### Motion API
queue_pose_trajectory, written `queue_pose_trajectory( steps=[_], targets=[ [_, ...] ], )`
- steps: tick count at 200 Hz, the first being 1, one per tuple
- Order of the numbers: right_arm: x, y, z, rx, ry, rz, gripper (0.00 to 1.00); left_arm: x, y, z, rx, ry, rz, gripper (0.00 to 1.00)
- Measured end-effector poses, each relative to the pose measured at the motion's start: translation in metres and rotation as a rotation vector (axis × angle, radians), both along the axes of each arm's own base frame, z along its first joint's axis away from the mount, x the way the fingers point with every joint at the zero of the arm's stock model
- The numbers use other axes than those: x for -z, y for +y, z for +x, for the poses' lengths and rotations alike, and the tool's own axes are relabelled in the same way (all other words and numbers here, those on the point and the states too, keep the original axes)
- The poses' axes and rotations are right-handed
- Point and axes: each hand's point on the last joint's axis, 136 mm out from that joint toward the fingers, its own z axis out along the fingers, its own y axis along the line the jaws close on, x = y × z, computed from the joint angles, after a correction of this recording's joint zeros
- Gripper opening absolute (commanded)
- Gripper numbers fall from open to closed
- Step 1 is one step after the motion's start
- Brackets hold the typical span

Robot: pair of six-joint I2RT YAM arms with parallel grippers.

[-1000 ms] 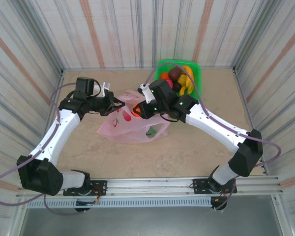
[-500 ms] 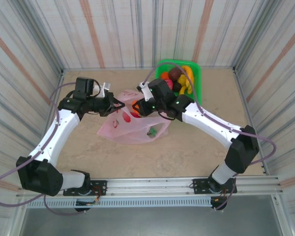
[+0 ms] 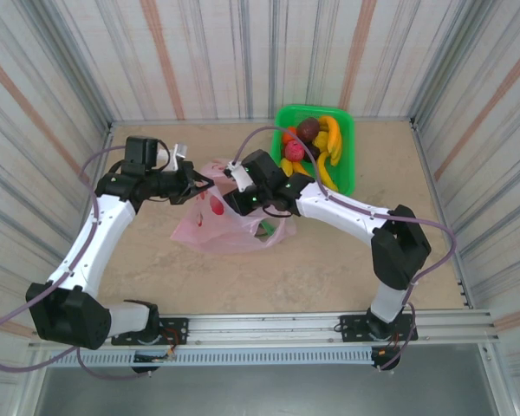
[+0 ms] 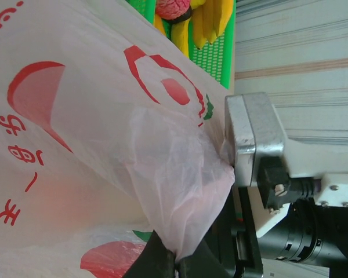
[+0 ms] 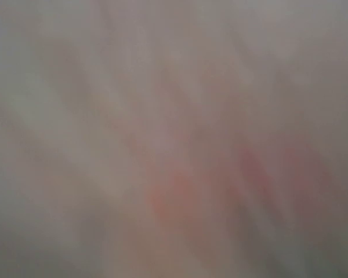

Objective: Place the fake fruits into the plastic bag and tie a complex knot

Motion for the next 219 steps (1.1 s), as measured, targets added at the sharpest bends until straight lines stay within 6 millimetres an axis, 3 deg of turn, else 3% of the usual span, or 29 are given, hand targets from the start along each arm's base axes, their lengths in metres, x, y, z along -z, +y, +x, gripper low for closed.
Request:
queue_pose_trajectory(
  steps=[23,116,171,219],
  targets=[
    [0.001,0.001,-0.002,-0.008,0.007,-0.002,0.72,0.0,0.002,0.001,-0.007,0.001,0.002,0.0],
    [0.002,-0.007,0.0,0.019,0.005,-0.034,0.72,-0.002,0.003,-0.002,-0.008,-0.002,0.002,0.0],
    [-0.024,-0.02,0.004,0.059,-0.043,-0.018,0.79,0.0,0.003,-0.003,0.004,-0.008,0.012,0.0],
    [-0.052,-0.046,0.008,0.096,-0.062,0.026,0.9,0.0,0.003,-0.003,0.01,-0.015,0.017,0.0]
  ],
)
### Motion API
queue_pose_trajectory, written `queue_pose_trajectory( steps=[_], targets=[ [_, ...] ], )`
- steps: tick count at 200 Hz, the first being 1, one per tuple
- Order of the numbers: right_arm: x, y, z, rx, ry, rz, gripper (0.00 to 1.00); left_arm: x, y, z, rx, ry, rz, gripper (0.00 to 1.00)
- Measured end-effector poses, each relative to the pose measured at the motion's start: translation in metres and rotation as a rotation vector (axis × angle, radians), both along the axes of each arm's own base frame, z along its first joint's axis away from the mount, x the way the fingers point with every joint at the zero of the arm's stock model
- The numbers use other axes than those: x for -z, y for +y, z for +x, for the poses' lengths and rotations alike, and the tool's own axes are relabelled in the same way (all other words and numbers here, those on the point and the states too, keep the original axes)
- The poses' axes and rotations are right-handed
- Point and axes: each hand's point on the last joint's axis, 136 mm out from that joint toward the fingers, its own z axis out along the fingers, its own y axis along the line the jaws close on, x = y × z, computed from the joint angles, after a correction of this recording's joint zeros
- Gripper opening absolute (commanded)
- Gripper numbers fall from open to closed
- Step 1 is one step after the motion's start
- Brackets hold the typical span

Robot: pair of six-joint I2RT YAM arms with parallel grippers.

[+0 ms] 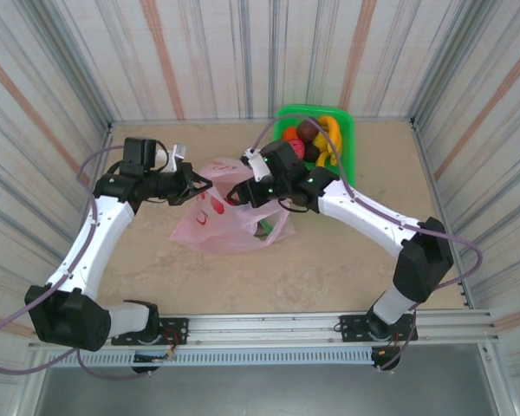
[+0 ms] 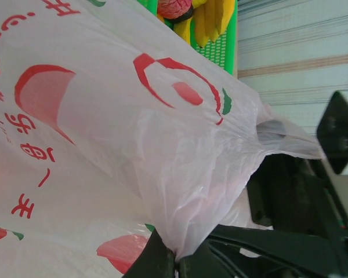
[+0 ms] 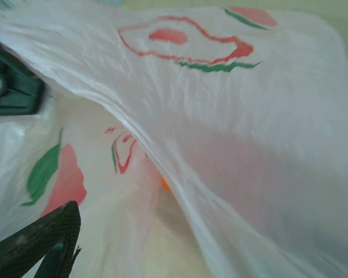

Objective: Place the fake fruits into the plastic bag and tie a complex knot

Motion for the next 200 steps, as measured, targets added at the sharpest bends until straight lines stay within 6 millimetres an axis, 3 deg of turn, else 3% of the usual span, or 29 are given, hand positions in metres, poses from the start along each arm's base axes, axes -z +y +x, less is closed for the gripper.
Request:
queue_pose_trajectory(
  steps=[59,126,200],
  targets=[
    [-0.042,0.001,-0.022,-0.078,0.002,0.139,0.95,0.001,0.0,0.0,0.002,0.001,-0.003,0.0],
    [-0.049,0.011,-0.032,-0.123,0.037,0.201,0.95,0.007,0.001,0.0,-0.003,0.011,-0.003,0.0],
    [-0.043,0.058,-0.082,-0.281,0.139,0.263,0.97,0.007,0.0,0.002,-0.003,0.002,-0.006,0.0]
  ],
)
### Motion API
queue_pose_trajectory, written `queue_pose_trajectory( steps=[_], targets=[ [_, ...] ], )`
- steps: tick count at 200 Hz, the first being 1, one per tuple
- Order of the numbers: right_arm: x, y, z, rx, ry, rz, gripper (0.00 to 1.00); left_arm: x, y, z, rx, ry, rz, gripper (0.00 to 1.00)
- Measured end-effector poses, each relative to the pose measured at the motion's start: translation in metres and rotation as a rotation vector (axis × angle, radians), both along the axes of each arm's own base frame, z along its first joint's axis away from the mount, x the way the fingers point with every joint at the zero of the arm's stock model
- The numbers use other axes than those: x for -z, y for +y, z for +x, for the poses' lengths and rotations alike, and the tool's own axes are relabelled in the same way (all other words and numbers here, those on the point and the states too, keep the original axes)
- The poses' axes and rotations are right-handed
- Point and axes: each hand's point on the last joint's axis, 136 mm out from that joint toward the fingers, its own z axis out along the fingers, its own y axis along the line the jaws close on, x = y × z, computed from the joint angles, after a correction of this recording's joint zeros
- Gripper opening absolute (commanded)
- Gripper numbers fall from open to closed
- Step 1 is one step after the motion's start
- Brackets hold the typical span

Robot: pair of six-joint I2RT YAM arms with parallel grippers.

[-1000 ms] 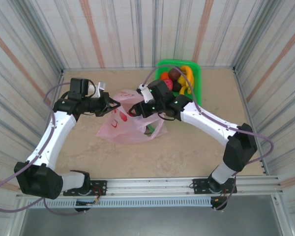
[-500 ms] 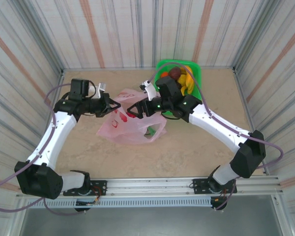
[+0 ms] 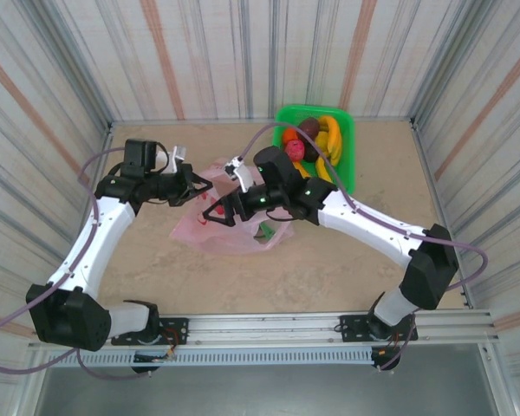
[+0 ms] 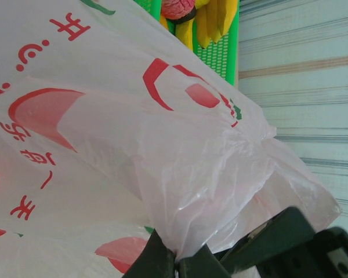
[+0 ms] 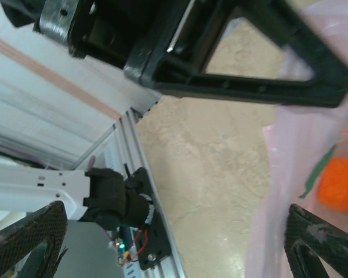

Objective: Place the fake fruits into the plastic bag and tie a complex knot

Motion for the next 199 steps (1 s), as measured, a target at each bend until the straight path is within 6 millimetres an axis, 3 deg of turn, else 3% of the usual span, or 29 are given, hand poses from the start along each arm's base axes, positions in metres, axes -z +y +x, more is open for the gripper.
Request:
queue_pose_trajectory(
  steps=[17,50,86,137,199],
  targets=[
    [-0.001,0.004,-0.006,-0.015,0.005,0.002,0.97,0.001,0.0,0.0,0.001,0.002,-0.001,0.0],
    [-0.013,0.003,0.0,0.01,-0.026,0.002,0.96,0.002,0.0,0.0,0.001,0.002,-0.001,0.0],
    [-0.042,-0.01,0.013,0.059,-0.116,0.003,0.96,0.002,0.0,0.0,0.001,0.001,-0.001,0.0],
    [-0.082,-0.051,0.053,0.191,-0.23,0.007,0.96,0.003,0.0,0.0,0.001,0.004,0.0,0.0],
    [-0.079,-0.118,0.117,0.417,-0.244,-0.063,0.97,0.004,0.001,0.0,-0.003,0.003,0.004,0.0]
  ],
)
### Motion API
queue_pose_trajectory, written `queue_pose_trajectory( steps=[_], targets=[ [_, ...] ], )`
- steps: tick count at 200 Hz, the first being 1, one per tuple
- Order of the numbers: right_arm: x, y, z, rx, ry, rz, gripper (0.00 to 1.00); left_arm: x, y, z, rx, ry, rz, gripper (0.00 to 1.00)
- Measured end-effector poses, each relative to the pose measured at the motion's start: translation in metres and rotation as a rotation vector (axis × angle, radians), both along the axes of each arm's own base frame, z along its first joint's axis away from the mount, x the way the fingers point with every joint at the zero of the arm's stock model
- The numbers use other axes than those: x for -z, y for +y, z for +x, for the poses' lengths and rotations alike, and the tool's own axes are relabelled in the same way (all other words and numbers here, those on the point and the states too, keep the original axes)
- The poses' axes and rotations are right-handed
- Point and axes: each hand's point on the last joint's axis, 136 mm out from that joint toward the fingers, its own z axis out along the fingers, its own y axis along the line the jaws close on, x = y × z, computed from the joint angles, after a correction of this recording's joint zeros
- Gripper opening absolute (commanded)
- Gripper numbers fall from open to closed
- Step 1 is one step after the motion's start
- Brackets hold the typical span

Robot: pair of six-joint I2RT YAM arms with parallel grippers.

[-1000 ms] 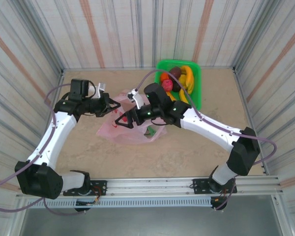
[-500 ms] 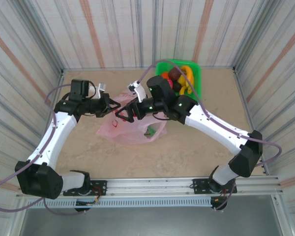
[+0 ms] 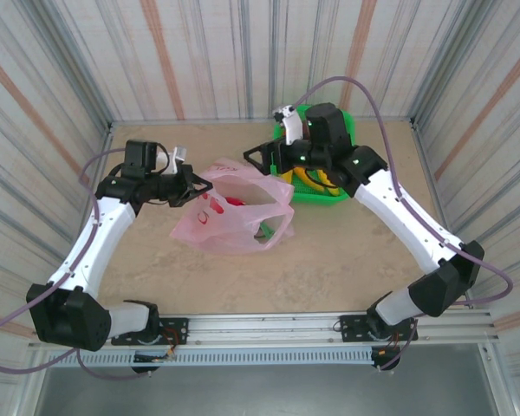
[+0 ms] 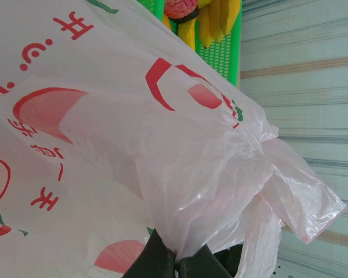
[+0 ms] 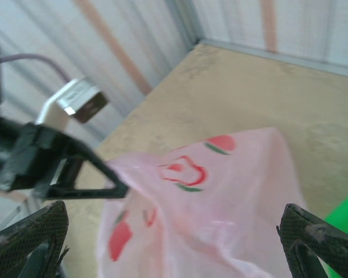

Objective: Place the fake fruits into the plastic bag and tie a complex knot

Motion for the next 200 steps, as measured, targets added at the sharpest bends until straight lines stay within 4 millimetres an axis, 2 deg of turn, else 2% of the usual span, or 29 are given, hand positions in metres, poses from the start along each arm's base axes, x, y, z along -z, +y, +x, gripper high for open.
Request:
queue_pose_trajectory(
  steps=[37,61,82,107,154,179,200],
  targets=[
    [0.003,-0.046,0.037,0.161,0.021,0.0,0.99,0.004,0.002,-0.001,-0.005,0.007,0.017,0.0],
    [0.017,-0.075,0.063,0.273,0.078,0.017,0.99,0.007,0.006,-0.002,-0.011,0.013,0.036,0.0],
    [0.05,-0.094,0.087,0.355,0.166,0.017,0.99,0.007,0.011,-0.001,-0.024,0.015,0.041,0.0],
    [0.104,-0.106,0.112,0.44,0.294,-0.004,0.99,0.006,0.019,-0.001,-0.044,0.01,0.046,0.0],
    [0.187,-0.112,0.144,0.565,0.458,-0.06,0.99,0.004,0.027,-0.001,-0.06,0.003,0.051,0.0],
    [0.217,-0.113,0.159,0.613,0.505,-0.083,0.99,0.005,0.028,-0.002,-0.062,0.013,0.05,0.0],
    [0.232,-0.11,0.172,0.625,0.522,-0.081,0.99,0.005,0.027,-0.002,-0.059,0.013,0.048,0.0]
  ],
)
